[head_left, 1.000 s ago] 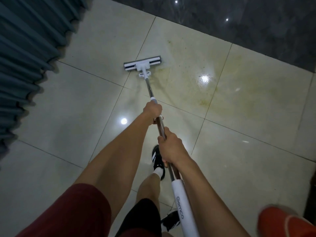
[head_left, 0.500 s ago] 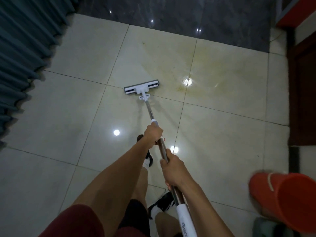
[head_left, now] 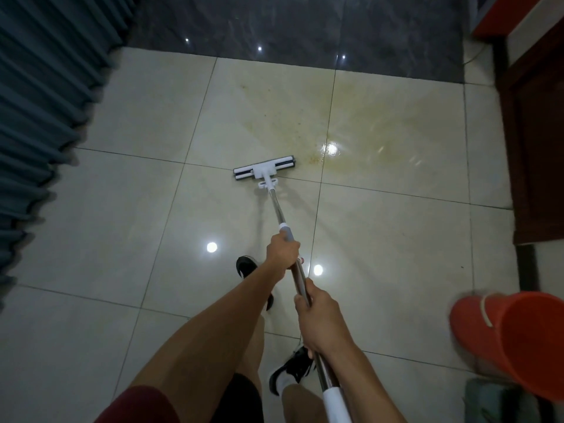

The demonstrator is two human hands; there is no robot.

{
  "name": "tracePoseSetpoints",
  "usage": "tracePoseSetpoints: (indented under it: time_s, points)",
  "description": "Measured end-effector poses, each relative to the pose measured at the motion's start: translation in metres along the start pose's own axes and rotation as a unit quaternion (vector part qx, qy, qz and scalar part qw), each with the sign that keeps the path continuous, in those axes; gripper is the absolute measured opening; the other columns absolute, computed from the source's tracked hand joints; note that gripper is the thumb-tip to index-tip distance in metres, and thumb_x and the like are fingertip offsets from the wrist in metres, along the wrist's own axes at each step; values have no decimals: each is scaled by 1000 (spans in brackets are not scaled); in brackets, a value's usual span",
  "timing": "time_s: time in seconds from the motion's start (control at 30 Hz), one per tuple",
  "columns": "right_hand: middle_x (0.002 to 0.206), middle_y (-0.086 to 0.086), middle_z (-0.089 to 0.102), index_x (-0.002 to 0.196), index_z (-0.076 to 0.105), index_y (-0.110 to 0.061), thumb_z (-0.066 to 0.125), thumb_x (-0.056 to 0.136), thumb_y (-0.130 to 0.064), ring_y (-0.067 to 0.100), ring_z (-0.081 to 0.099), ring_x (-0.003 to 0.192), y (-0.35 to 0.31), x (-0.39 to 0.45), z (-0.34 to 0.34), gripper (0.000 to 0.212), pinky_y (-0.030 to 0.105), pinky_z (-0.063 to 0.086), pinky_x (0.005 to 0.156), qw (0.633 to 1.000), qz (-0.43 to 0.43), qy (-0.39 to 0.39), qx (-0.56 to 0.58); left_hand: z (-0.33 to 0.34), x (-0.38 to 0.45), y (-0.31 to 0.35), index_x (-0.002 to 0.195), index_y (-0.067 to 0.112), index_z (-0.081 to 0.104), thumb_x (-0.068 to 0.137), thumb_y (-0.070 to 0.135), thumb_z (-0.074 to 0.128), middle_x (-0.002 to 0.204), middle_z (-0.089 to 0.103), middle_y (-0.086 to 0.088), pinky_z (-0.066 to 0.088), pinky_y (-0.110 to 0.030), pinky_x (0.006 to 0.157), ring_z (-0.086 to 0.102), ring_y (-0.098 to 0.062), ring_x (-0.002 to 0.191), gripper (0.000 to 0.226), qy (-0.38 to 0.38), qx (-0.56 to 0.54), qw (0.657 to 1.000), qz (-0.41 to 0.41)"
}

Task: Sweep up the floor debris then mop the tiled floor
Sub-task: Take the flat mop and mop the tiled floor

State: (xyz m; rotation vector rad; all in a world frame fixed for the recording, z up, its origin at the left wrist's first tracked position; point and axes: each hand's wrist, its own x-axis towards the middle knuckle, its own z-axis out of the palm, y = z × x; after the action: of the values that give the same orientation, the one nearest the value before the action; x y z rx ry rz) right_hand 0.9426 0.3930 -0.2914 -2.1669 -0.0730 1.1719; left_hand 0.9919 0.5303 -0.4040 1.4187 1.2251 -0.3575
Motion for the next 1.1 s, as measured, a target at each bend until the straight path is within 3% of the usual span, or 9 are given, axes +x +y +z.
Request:
tracePoseSetpoints:
  time_s: [0.17, 0.3, 0.4, 0.5, 0.63, 0.83, 0.9, 1.0, 1.1]
  points:
    - [90, 1, 59, 134, 52, -23, 43, 104, -23, 15, 56, 69, -33, 44, -4, 31, 29, 55, 68, 1000, -2, 10, 8, -12, 43, 26, 106, 9, 57, 97, 13, 62, 84, 63, -10, 62, -51, 79, 68, -28, 62, 11, 24, -75, 997, -3]
    - [95, 4, 59, 131, 52, -20, 42, 105, -24, 20, 59, 73, -75, 88, -3, 28, 37, 60, 75, 1000, 5, 12, 10, -33, 80, 54, 110, 11, 59, 98, 10, 60, 87, 62, -9, 62, -49, 80, 69, -31, 68, 11, 20, -132, 991, 14]
    - [105, 9, 64, 140, 47, -22, 42, 105, -25, 20, 61, 78, -105, 119, -7, 35, 37, 60, 79, 1000, 6, 14, 0, -52, 108, 79, 102, 11, 60, 99, 6, 57, 93, 63, -12, 60, -41, 68, 72, -34, 76, 7, 4, -145, 989, 1]
    - [97, 6, 59, 139, 49, -19, 42, 105, -24, 22, 58, 76, -140, 150, -12, 35, 37, 58, 78, 1000, 4, 7, -8, -71, 135, 114, 121, 6, 57, 100, 9, 57, 98, 63, -14, 56, -35, 58, 72, -33, 78, 22, -15, -139, 990, -15]
    - [95, 5, 55, 141, 47, -20, 41, 105, -24, 23, 55, 76, -200, 195, -16, 37, 39, 57, 79, 1000, 21, 5, -1, -103, 170, 165, 150, 14, 42, 100, 7, 57, 101, 62, -10, 61, -44, 75, 70, -34, 83, 52, -49, -156, 986, -33]
    - [95, 5, 56, 138, 50, -18, 41, 105, -23, 24, 56, 77, -288, 258, -20, 35, 39, 56, 79, 999, 32, 4, 15, -152, 232, 244, 147, 8, 45, 97, 1, 61, 96, 61, -12, 61, -46, 75, 68, -36, 76, 53, -36, -148, 988, -38]
    - [94, 6, 57, 137, 50, -19, 41, 105, -24, 25, 57, 73, -310, 277, -24, 34, 38, 56, 74, 999, 40, 4, 17, -162, 249, 267, 139, 6, 51, 96, 2, 62, 94, 62, -14, 61, -50, 80, 67, -37, 75, 45, -33, -129, 990, -35]
    - [88, 6, 58, 138, 49, -22, 41, 105, -25, 20, 56, 57, -340, 303, -33, 34, 29, 51, 52, 998, 54, 1, 36, -173, 271, 300, 123, 4, 57, 95, 2, 63, 91, 64, -18, 62, -52, 81, 67, -35, 70, 29, -22, -114, 993, -34]
    - [81, 4, 58, 135, 51, -21, 40, 105, -24, 17, 53, 47, -369, 330, -45, 32, 25, 45, 42, 997, 54, -7, 50, -182, 295, 332, 121, 6, 58, 95, 1, 63, 88, 64, -16, 61, -54, 81, 67, -35, 69, 27, -18, -112, 993, -32]
